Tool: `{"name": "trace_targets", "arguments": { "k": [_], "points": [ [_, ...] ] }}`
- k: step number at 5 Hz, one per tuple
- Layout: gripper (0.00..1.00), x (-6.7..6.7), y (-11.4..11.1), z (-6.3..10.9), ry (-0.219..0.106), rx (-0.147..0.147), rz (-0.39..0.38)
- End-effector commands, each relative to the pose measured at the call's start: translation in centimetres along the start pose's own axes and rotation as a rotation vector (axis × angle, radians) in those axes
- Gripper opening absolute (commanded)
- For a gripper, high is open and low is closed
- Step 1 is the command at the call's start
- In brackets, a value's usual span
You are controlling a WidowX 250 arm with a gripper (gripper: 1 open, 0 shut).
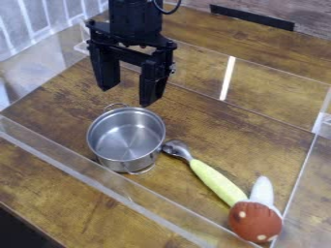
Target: Move the green spoon to the left
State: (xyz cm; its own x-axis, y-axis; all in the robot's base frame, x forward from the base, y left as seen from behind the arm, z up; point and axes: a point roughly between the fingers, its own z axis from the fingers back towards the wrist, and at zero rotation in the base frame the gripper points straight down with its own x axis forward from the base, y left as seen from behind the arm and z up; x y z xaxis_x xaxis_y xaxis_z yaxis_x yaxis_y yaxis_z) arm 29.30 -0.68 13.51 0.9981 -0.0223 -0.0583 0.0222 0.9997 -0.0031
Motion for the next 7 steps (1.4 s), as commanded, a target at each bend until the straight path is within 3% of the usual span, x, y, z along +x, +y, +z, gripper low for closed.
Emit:
{"name": "trace_targets", "arguments": {
  "k": [1, 2, 3, 4, 5, 7],
  "points": [
    [1.0, -0.3, 0.9, -0.4, 0.037, -0.008, -0.017],
    [1.0, -0.5, 0.8, -2.0, 0.072, -0.017, -0.028],
    [1.0, -0.1, -1.1, -2.7, 0.052, -0.01, -0.072],
    [1.0, 0.0, -1.9, -2.5, 0.054, -0.012, -0.042],
    [1.0, -0.3, -2.0, -2.9, 0.08, -0.024, 0.005],
    [1.0, -0.2, -3.3, -2.4, 0.101, -0.036, 0.111]
  ]
}}
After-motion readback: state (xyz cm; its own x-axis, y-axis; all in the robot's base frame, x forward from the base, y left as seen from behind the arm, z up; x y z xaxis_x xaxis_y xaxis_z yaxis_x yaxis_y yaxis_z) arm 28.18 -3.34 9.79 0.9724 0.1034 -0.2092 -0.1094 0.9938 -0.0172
